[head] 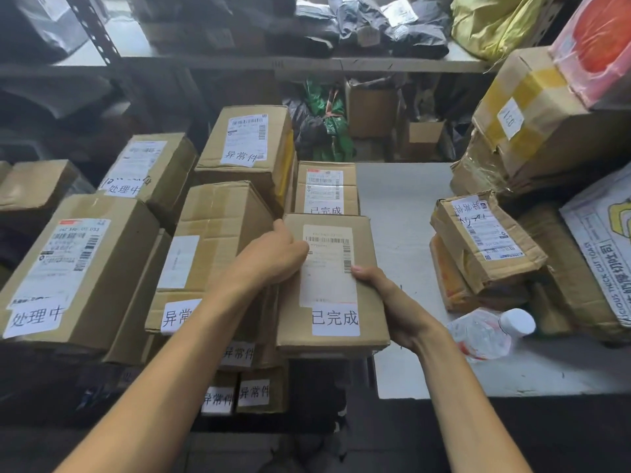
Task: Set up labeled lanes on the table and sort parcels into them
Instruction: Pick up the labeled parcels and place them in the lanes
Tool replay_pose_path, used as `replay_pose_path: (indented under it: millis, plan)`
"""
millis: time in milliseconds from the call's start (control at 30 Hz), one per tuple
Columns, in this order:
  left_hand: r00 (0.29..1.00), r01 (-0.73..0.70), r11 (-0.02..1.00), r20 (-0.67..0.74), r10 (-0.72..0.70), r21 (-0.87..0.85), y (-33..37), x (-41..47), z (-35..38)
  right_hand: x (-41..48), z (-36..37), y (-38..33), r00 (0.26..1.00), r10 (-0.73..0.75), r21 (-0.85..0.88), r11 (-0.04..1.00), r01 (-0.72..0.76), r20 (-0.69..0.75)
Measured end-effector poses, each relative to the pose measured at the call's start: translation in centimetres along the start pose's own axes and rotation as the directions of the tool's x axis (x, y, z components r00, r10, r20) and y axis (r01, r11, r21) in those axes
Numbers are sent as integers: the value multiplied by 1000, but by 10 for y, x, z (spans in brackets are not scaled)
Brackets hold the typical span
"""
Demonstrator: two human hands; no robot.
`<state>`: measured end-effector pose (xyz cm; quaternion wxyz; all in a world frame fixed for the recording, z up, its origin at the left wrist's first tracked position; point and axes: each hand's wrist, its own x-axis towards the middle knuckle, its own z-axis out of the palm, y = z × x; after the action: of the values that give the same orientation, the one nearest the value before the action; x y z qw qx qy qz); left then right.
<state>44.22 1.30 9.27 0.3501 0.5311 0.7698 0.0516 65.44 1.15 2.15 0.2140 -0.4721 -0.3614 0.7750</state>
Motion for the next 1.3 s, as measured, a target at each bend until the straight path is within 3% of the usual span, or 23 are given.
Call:
replay_pose_path:
  millis: [267,667,1100,1200,1300]
  plan:
    - [997,-70,998,38,70,-1,5,4,16,10,16,-5,982,-44,-246,969,-3,-186]
    - [998,-68,997,15,68,42,4,7,19,19,17,-12,967,-118,-297,954,48,-224]
    - [985,-132,989,-100,139,73,4,2,30,13,15,-12,943,-163,-324,944,63,-292]
    - [974,-161,985,-155,168,53,5,-4,28,0,22,-21,889,-290,-430,895,120,-354]
    - [943,-265,964,-218,251,-36,9,-13,20,-13,37,-38,765,-537,-552,781,291,-357]
